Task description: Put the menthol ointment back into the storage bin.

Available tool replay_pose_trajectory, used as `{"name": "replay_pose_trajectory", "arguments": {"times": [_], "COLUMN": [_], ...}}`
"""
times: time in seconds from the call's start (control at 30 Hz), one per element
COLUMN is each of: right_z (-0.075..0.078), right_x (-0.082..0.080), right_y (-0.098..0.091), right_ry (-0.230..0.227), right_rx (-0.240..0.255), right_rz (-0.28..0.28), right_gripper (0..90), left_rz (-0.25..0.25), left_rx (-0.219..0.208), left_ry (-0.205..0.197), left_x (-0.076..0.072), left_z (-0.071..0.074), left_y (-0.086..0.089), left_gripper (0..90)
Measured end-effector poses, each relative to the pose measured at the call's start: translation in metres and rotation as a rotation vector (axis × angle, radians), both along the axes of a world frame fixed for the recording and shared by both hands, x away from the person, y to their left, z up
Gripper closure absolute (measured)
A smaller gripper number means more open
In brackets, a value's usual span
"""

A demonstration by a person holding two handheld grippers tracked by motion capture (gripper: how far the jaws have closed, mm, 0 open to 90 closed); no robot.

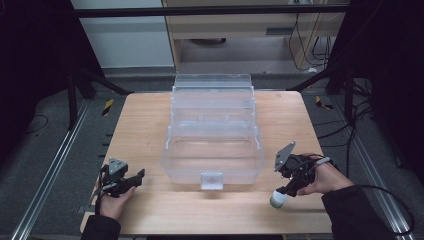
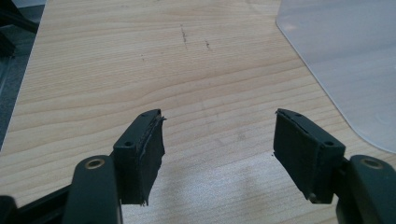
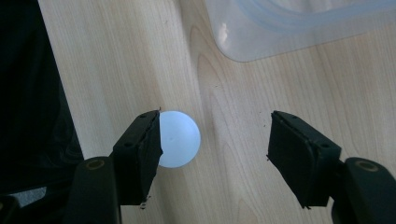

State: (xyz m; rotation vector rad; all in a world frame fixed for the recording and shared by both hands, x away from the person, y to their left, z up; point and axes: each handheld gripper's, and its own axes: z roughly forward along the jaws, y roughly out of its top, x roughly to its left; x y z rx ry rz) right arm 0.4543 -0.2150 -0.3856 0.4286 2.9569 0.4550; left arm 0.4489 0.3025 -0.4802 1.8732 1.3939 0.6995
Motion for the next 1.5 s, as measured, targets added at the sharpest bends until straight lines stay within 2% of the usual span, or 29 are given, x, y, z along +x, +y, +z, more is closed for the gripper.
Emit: {"name": "replay_pose_trajectory", "arguments": {"times": [0.37, 0.57, 0.8, 1.1, 1.5], "right_z": [-0.008, -0.011, -0.023, -0.03, -0.04], "right_x": [-0.007, -0.009, -0.012, -0.012, -0.009], "right_y": [0.003, 0.006, 0.01, 0.012, 0.017], "right_ry": [0.034, 0.036, 0.051, 0.064, 0.099], "right_rx": [-0.039, -0.065, -0.105, -0.114, -0.154], "right_rz": [0.035, 0.054, 0.087, 0.106, 0.116], "right_gripper": [38.4, 39.3, 40.8, 43.5, 47.8], "left_rz": [-0.002, -0.003, -0.004, -0.004, -0.005], "left_rx": [0.004, 0.004, 0.006, 0.009, 0.01], "left_ry": [0.002, 0.001, 0.0, -0.001, 0.002], "left_x": [0.0, 0.0, 0.0, 0.0, 0.0], "left_z": [0.0, 0.0, 0.0, 0.0, 0.0], "left_y": [-0.001, -0.001, -0.001, -0.001, -0.001], "left_gripper": [32.9, 32.9, 33.1, 33.1, 33.1]}}
